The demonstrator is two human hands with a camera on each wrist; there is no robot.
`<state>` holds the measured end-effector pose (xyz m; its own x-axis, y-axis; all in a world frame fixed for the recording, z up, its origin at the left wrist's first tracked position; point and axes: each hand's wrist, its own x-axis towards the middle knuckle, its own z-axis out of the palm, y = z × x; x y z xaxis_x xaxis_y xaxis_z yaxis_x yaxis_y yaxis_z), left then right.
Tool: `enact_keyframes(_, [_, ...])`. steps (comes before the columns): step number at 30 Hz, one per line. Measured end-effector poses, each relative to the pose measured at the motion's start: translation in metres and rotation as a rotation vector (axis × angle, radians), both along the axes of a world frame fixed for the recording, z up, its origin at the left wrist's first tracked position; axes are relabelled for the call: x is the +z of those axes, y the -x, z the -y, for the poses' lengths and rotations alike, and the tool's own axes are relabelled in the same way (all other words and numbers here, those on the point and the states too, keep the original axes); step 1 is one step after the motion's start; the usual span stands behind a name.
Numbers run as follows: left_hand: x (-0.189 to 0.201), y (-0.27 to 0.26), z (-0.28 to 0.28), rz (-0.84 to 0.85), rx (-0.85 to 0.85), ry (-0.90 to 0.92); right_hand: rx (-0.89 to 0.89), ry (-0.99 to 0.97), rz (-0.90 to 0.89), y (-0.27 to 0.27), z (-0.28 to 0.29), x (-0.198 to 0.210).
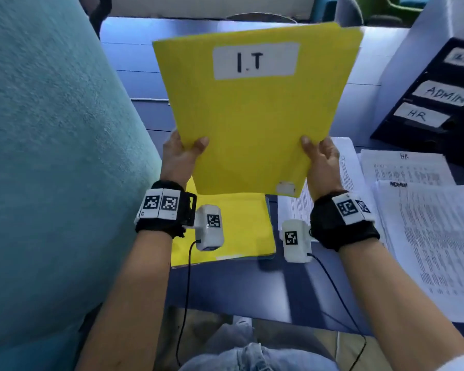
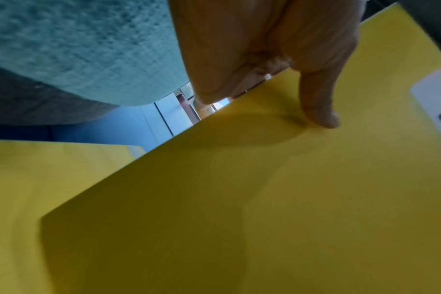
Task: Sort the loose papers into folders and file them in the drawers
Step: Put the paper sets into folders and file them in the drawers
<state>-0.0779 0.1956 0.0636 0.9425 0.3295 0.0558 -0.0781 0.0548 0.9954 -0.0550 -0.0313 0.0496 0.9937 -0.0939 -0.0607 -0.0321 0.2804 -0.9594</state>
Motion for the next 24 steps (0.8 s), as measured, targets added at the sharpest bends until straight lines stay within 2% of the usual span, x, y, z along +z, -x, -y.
enact_keyframes(3, [-0.014,0.006,0.002,-0.003,-0.092,0.098,0.044,0.059,-0.088,0.009,0.004,-0.010])
enact_keyframes(9, [-0.018,0.004,0.000,-0.039,-0.104,0.047,0.031,0.072,-0.250,0.006,0.008,-0.014])
enact_keyframes(11, [-0.011,0.006,0.004,-0.038,-0.107,0.043,0.043,0.083,-0.203,0.006,0.013,-0.009])
enact_keyframes(16, [0.015,-0.005,0.024,-0.050,-0.117,0.055,0.013,0.228,0.083,0.006,0.030,0.018])
enact_keyframes(20, [0.022,-0.019,0.063,-0.167,-0.182,0.097,-0.025,0.400,0.100,0.005,0.071,0.026])
enact_keyframes(24, [0.005,-0.027,0.131,-0.328,-0.251,0.087,-0.161,0.587,0.077,0.008,0.139,0.027])
